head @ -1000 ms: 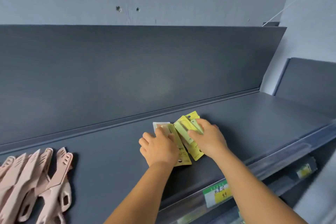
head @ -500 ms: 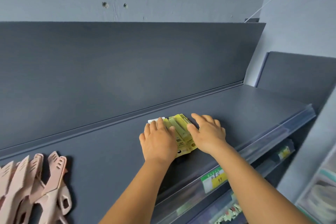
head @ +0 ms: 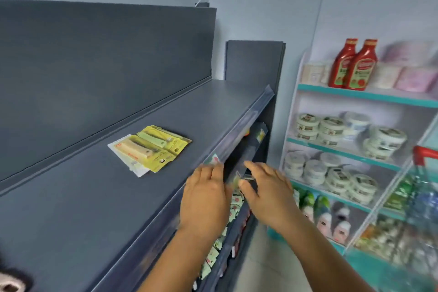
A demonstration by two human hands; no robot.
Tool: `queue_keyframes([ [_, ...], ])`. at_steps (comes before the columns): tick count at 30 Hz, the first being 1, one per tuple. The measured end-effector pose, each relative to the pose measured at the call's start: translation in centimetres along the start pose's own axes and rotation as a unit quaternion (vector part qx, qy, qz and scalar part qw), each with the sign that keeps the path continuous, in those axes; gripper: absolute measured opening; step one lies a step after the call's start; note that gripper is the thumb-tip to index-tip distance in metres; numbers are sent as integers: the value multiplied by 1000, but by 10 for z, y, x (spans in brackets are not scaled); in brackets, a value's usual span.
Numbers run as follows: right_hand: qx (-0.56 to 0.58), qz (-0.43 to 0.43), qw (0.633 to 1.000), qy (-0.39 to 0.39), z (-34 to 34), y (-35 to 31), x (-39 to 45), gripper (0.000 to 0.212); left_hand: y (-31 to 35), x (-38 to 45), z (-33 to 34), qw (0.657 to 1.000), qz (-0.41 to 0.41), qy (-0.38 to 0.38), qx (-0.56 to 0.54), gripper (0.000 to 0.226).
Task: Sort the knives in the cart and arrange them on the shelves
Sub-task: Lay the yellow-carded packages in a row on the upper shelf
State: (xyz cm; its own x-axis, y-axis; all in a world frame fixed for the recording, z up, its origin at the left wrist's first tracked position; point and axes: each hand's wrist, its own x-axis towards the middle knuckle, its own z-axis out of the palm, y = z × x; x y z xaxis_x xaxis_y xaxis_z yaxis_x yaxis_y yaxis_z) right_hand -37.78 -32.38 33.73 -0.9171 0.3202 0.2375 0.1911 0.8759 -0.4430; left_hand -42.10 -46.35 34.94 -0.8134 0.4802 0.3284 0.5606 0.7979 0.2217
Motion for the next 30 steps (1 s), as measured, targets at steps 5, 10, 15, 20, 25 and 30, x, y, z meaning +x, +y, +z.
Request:
queue_keyframes([
  [5,-10,128,992,0,8,50,-76,52,42,-40,46,992,74,-99,-39,55],
  [10,-16,256,966,-12,20,99,-145,53,80,-72,94,968,150,-192,-55,56],
  [15,-7,362,932,-16,25,147,-205,52,125,-96,139,938,184,-281,-86,53],
  [20,0,459,889,-11,21,198,-254,52,181,-114,178,909,227,-341,-75,47],
  [25,24,528,849,20,9,255,-292,50,246,-122,209,868,285,-401,-68,53],
  [30,64,583,808,56,-8,312,-316,49,315,-118,236,842,341,-412,-73,53],
])
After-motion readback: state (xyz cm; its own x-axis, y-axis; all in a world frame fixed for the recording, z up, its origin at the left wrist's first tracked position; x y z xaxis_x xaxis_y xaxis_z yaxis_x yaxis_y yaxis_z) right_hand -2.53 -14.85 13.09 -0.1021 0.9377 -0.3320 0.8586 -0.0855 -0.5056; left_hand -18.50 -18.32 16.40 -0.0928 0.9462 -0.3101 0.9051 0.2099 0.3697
